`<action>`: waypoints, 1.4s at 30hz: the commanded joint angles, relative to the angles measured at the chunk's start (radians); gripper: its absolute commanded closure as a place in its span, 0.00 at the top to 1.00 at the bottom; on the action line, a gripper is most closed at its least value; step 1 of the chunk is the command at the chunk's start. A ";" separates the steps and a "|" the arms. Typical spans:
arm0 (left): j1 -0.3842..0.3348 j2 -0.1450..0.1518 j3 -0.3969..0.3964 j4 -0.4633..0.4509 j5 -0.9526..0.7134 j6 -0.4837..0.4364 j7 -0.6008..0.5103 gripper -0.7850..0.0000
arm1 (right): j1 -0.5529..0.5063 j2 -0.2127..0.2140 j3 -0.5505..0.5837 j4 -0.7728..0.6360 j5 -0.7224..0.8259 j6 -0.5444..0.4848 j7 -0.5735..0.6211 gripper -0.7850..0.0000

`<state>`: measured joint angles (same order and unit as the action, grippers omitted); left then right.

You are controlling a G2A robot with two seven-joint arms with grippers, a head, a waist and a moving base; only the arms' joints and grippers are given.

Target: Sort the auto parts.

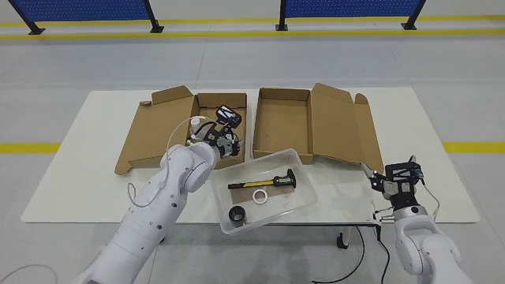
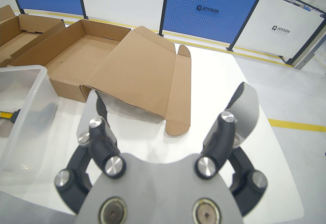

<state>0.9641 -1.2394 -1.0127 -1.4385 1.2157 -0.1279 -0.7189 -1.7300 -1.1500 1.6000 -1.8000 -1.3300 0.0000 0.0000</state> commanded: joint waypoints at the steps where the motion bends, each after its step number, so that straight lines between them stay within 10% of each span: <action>1: -0.015 -0.006 0.014 0.038 0.003 0.012 0.009 0.00 | 0.000 0.000 0.000 0.000 0.000 0.000 0.000 1.00; 20: -0.126 -0.060 0.094 0.297 -0.036 0.027 0.059 0.00 | 0.000 0.000 0.000 0.000 0.000 0.000 0.000 1.00; 22: -0.131 -0.063 0.097 0.310 -0.037 0.027 0.062 0.27 | 0.000 0.000 0.000 0.000 0.000 0.000 0.000 1.00; 29: -0.142 -0.072 0.101 0.333 -0.033 0.027 0.065 0.67 | 0.000 0.000 0.000 0.000 0.000 0.000 0.000 1.00; 42: -0.092 -0.059 0.054 0.181 0.036 0.041 0.061 1.00 | 0.000 0.000 0.000 0.000 0.000 0.000 0.000 1.00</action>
<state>0.8610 -1.3024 -0.9482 -1.2229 1.2417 -0.0863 -0.6538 -1.7300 -1.1500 1.6000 -1.8000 -1.3300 0.0000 0.0000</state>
